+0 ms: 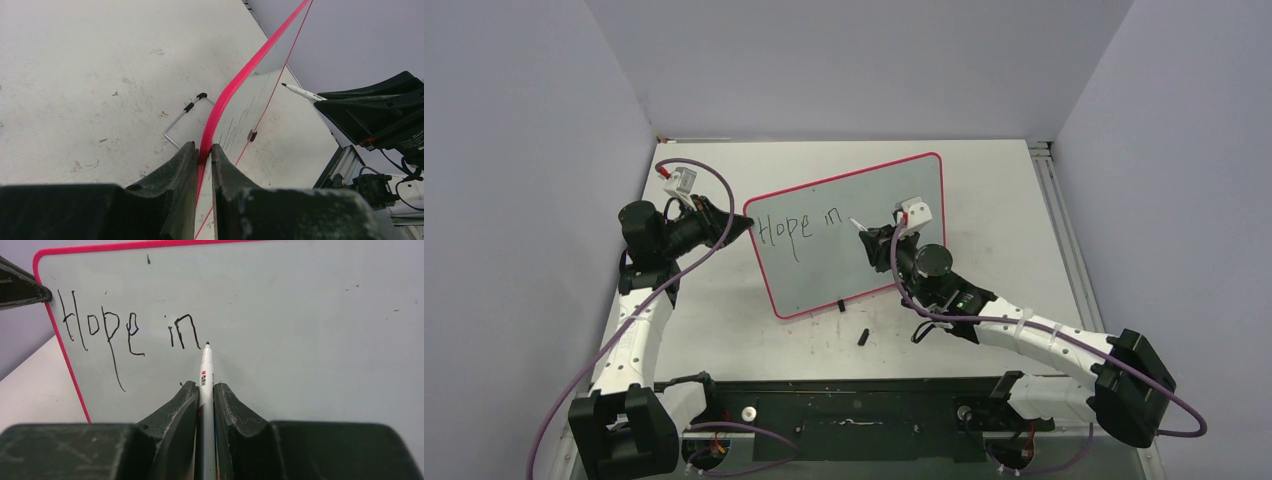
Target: Write a sentence on the whiteboard
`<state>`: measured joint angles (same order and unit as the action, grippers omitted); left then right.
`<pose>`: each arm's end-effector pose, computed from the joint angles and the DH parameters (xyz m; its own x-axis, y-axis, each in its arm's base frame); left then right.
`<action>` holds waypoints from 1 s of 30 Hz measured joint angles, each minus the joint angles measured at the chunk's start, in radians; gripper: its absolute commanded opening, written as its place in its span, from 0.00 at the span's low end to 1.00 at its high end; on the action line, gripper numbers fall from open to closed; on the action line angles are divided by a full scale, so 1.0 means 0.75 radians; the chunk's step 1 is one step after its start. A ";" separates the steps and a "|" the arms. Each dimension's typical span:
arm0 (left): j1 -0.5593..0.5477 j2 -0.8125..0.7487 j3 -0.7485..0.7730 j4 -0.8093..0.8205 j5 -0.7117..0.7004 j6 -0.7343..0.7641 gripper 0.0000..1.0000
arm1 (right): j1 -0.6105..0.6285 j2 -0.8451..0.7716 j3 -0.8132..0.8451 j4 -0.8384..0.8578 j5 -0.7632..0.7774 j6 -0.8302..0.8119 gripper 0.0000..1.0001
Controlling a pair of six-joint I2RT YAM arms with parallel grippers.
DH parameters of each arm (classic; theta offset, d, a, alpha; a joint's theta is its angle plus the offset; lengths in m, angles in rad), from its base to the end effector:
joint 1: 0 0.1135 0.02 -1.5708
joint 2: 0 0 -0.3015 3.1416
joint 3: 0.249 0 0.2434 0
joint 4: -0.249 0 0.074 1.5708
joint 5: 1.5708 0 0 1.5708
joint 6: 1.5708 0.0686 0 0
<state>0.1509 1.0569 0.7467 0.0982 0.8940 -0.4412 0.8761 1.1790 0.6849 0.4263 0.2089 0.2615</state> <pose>0.2345 -0.0184 0.3366 -0.4696 -0.3419 -0.8140 0.5074 0.6500 -0.5658 0.1913 0.2074 0.3235 -0.2019 0.1527 -0.9674 -0.5868 0.7720 0.2444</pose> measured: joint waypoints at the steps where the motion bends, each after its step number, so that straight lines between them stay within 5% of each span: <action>1: 0.000 0.000 0.000 -0.001 0.000 0.001 0.12 | -0.005 -0.009 0.002 -0.003 0.002 -0.004 0.05; 30: 0.000 0.000 0.000 -0.006 -0.001 0.002 0.12 | -0.069 0.061 0.024 0.047 -0.010 -0.066 0.05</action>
<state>0.1509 1.0569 0.7467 0.0937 0.8932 -0.4397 0.8242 1.2247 0.7029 0.4618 0.2016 0.2123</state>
